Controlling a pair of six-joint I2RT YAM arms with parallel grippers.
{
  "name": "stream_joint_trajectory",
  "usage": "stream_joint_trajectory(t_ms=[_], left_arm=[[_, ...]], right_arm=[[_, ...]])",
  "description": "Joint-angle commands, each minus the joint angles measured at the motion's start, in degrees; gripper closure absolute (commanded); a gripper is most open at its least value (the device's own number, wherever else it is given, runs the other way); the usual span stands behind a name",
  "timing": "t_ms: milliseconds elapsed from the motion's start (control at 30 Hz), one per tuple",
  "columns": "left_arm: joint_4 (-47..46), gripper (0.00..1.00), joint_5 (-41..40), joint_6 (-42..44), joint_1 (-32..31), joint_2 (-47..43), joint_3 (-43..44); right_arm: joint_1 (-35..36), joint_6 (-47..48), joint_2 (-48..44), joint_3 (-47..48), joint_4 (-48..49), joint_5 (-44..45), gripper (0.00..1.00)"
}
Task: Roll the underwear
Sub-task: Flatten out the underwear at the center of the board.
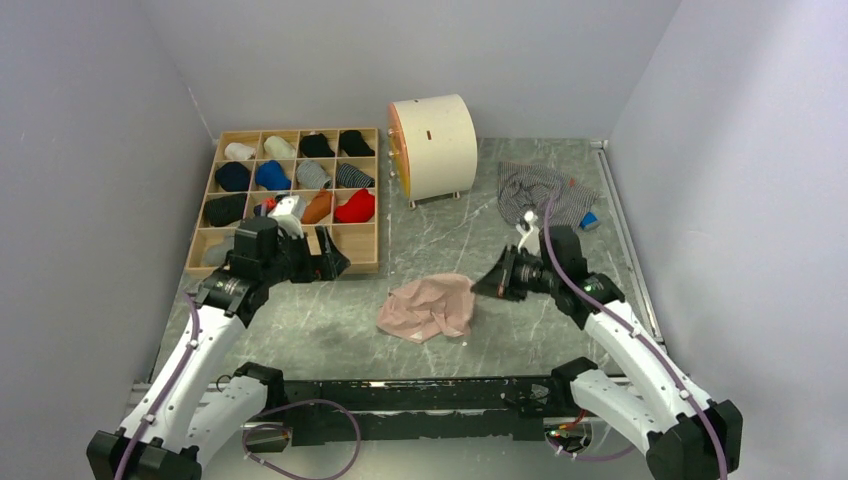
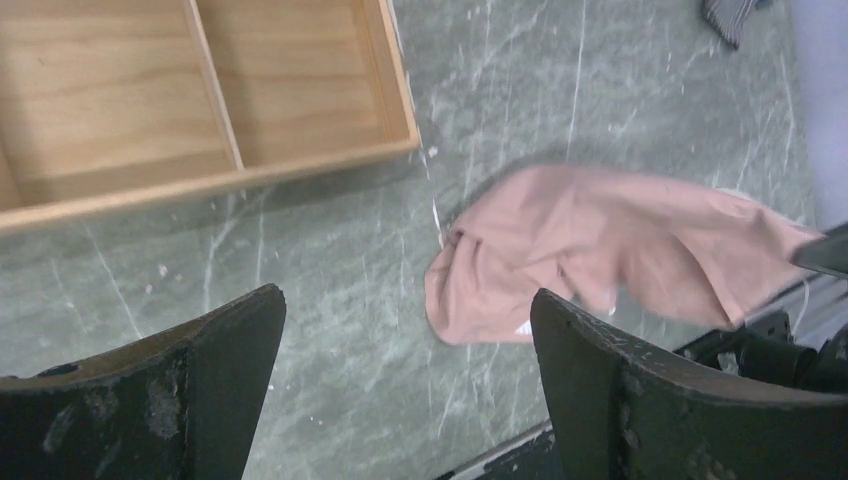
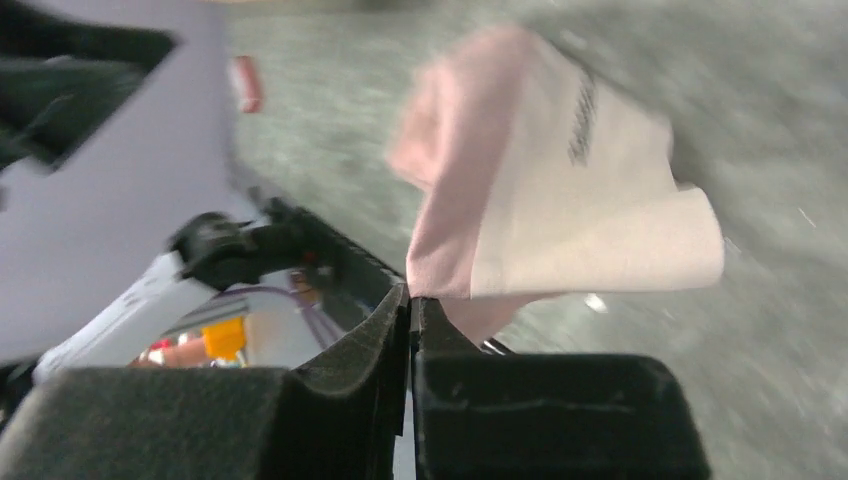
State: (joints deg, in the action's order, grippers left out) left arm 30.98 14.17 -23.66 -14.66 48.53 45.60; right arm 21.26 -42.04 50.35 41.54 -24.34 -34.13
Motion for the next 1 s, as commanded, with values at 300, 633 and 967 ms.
stream_joint_trajectory(t_ms=[300,633,967], left_arm=[[-5.9,0.09,11.0,1.5,-2.5,5.0,-4.8],[-8.6,0.09,7.6,-2.3,-5.2,5.9,-7.9],[-19.6,0.12,8.1,-14.0,-12.9,8.2,-18.7]], right_arm=[[-0.1,0.4,-4.7,0.8,-17.8,30.6,0.38],[-1.1,-6.1,-0.9,-8.2,-9.5,31.2,0.28],[-1.4,-5.0,4.0,-12.5,-6.1,25.2,0.33]])
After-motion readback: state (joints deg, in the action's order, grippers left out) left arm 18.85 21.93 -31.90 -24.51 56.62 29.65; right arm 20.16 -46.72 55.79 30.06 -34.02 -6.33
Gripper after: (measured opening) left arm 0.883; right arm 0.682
